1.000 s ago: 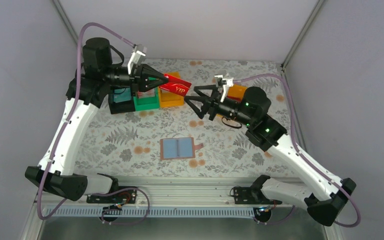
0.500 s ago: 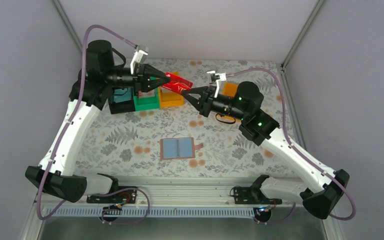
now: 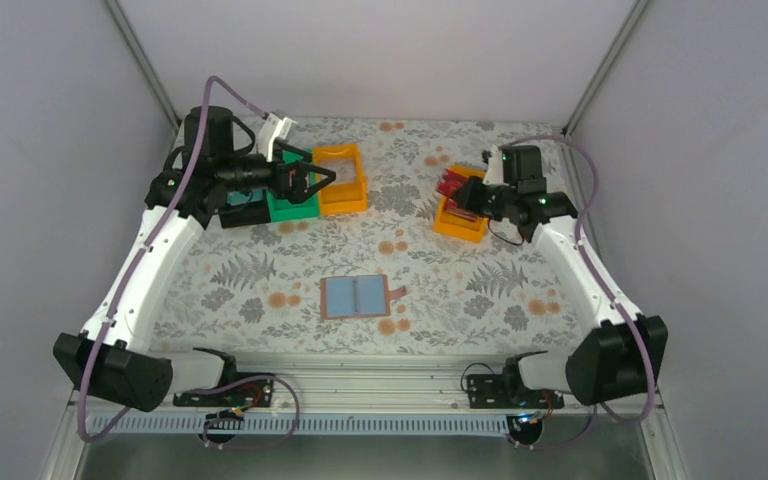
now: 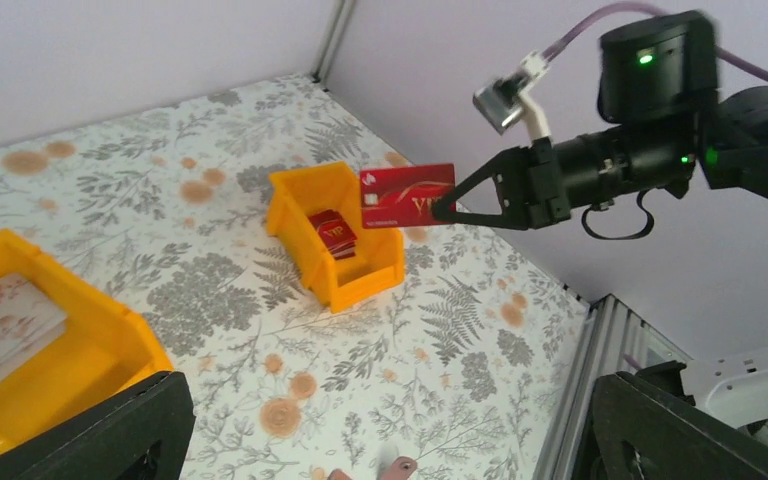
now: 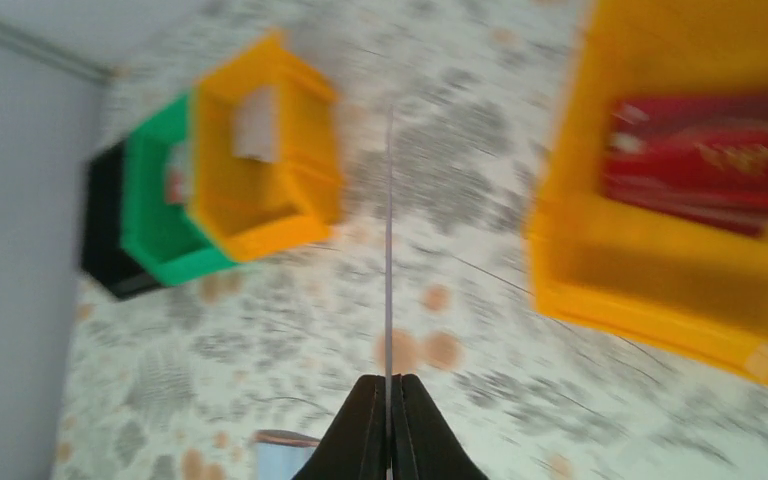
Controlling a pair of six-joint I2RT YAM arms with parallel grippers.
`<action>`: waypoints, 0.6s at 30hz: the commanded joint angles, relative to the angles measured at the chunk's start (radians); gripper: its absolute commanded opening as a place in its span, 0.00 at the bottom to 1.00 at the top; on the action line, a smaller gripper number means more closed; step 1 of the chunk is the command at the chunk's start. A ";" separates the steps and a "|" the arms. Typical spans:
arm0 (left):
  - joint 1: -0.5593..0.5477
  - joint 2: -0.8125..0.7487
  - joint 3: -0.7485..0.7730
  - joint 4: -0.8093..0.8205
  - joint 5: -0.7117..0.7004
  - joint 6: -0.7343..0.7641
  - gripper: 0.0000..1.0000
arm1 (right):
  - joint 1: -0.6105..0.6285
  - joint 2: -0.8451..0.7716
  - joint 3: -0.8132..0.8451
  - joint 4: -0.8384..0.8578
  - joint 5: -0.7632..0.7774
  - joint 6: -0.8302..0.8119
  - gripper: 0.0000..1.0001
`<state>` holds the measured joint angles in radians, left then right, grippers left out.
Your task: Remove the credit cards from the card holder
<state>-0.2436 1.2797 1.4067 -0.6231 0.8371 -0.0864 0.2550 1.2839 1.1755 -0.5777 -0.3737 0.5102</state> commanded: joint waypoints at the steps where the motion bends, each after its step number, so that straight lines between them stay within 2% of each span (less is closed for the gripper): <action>1: 0.018 -0.047 -0.011 -0.017 -0.043 0.034 1.00 | -0.135 0.039 -0.044 -0.128 0.011 -0.059 0.04; 4: 0.028 -0.060 -0.029 -0.017 -0.043 0.046 1.00 | -0.200 0.089 -0.035 -0.126 0.060 -0.088 0.04; 7: 0.037 -0.072 -0.049 -0.013 -0.038 0.049 1.00 | -0.244 0.203 0.016 -0.156 0.086 -0.140 0.04; 14: 0.061 -0.062 -0.066 -0.017 -0.038 0.060 1.00 | -0.263 0.413 0.145 -0.216 0.000 -0.237 0.04; 18: 0.071 -0.043 -0.061 -0.013 -0.036 0.059 1.00 | -0.263 0.496 0.217 -0.226 -0.121 -0.273 0.04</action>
<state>-0.1848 1.2240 1.3445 -0.6304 0.7986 -0.0376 -0.0055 1.7290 1.3151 -0.7715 -0.3740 0.3046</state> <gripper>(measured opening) 0.999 0.040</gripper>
